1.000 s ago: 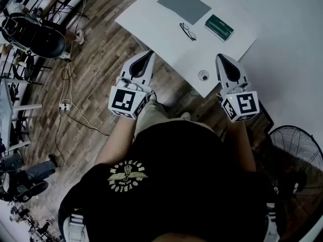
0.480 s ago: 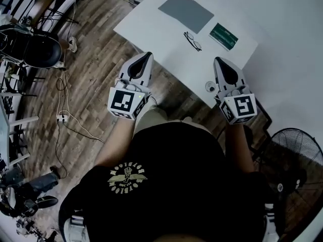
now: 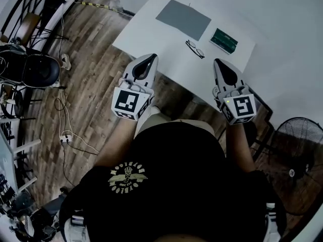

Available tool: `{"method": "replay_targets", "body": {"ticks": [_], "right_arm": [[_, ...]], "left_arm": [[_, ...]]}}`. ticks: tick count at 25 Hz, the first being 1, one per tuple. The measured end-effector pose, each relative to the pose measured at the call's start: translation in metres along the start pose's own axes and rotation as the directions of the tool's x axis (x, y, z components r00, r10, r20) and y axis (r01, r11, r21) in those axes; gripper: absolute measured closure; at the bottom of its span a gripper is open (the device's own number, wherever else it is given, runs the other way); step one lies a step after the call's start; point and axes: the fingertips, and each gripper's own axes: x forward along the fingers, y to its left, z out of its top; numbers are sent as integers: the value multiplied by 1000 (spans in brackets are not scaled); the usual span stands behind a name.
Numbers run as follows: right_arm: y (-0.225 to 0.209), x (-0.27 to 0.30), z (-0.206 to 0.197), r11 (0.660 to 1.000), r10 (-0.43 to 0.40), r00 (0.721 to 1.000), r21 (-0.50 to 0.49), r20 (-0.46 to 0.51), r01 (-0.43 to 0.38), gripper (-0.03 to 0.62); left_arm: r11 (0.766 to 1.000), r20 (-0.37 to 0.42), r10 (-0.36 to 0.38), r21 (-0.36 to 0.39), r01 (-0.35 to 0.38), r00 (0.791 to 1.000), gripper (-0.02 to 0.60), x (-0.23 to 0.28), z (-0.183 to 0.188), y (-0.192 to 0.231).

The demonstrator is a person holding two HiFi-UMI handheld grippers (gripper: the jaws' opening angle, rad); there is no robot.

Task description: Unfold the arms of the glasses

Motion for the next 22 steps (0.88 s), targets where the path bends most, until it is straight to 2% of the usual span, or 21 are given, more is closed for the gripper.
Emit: {"method": "replay_targets", "body": {"ticks": [7, 11, 18, 22], "right_arm": [[20, 35, 0, 998, -59, 998, -12, -25, 59, 595], [27, 49, -6, 998, -53, 996, -32, -67, 51, 595], [24, 69, -22, 998, -56, 994, -21, -97, 54, 595], [11, 91, -31, 998, -54, 991, -47, -119, 49, 595]], "left_arm": [[999, 9, -47, -16, 47, 999, 575, -1, -7, 49], [997, 8, -38, -61, 39, 999, 575, -3, -19, 66], [997, -37, -51, -66, 49, 998, 575, 3, -35, 80], [997, -50, -51, -65, 47, 997, 575, 18, -39, 91]]}}
